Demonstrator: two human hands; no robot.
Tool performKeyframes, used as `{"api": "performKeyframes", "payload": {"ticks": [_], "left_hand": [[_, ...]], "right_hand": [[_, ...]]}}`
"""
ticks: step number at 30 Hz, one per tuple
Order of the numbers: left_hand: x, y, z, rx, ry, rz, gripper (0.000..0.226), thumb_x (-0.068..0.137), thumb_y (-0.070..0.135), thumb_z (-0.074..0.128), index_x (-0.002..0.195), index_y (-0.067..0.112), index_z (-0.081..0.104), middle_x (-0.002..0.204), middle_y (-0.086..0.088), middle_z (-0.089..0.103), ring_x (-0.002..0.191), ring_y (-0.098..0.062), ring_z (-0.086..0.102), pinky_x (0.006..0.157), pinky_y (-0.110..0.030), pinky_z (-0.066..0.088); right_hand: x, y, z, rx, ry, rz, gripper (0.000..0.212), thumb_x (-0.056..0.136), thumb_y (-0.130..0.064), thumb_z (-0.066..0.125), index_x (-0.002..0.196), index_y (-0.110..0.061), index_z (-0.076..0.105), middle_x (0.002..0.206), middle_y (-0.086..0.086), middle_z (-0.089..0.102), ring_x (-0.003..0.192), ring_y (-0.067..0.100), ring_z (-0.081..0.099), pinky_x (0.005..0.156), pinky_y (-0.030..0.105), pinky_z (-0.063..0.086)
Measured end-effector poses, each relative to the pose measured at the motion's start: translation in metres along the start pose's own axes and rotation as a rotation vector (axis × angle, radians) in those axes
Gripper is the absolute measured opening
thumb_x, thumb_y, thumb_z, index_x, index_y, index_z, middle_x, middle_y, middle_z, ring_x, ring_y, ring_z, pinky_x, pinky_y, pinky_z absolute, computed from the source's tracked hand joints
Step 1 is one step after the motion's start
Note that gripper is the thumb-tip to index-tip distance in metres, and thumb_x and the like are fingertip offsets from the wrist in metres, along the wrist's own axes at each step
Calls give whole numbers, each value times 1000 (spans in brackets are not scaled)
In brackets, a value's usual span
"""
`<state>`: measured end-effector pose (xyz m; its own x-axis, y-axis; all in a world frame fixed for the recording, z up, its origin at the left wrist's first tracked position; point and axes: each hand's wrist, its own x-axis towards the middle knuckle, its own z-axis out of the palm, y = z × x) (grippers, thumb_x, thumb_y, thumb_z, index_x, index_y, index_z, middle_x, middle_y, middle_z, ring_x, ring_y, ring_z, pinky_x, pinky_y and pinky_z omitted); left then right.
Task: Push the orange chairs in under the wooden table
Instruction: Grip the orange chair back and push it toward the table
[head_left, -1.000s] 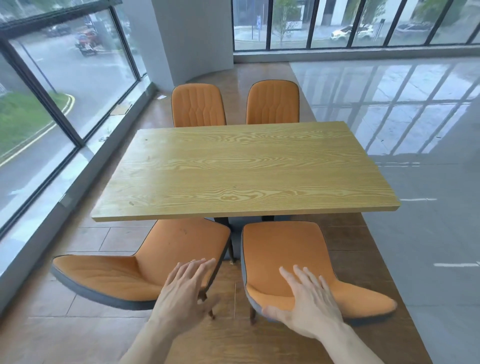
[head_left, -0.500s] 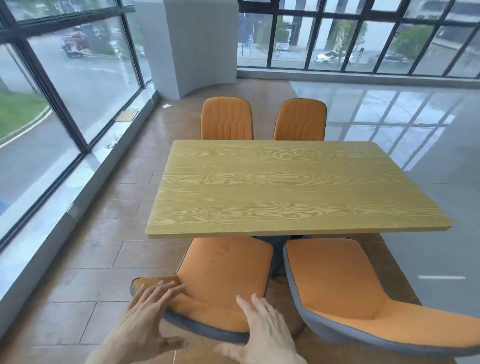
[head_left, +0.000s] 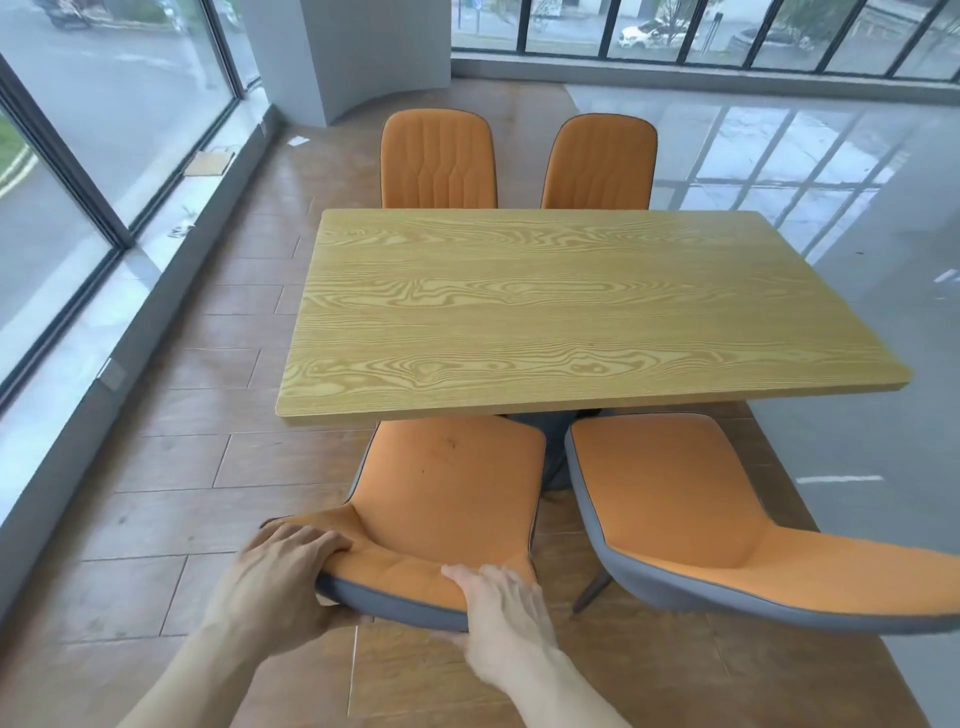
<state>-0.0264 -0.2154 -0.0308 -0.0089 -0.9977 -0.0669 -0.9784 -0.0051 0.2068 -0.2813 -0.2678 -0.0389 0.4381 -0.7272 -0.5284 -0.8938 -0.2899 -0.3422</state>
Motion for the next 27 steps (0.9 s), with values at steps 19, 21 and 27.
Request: {"api": "performKeyframes", "payload": {"ticks": [19, 21, 27], "left_hand": [[-41, 144, 38, -21, -107, -82, 68, 52, 90, 63, 93, 35, 64, 86, 17, 62, 90, -15, 61, 84, -38, 48], [-40, 139, 39, -41, -183, -52, 66, 60, 80, 68, 112, 40, 62, 110, 23, 64, 108, -10, 60, 104, -36, 42], [-39, 139, 39, -18, -176, -81, 56, 73, 65, 68, 125, 45, 60, 113, 25, 67, 104, -12, 64, 86, -29, 47]], "right_hand": [[-62, 136, -16, -78, 31, -100, 98, 82, -57, 79, 159, -43, 21, 166, 8, 28, 154, 27, 20, 126, 53, 10], [-61, 136, -14, -49, 33, -97, 99, 78, -62, 80, 157, -44, 25, 165, 6, 32, 153, 27, 23, 125, 55, 12], [-57, 132, -12, -105, 61, -105, 83, 86, -40, 81, 154, -45, 34, 158, 4, 43, 149, 27, 31, 123, 55, 18]]}}
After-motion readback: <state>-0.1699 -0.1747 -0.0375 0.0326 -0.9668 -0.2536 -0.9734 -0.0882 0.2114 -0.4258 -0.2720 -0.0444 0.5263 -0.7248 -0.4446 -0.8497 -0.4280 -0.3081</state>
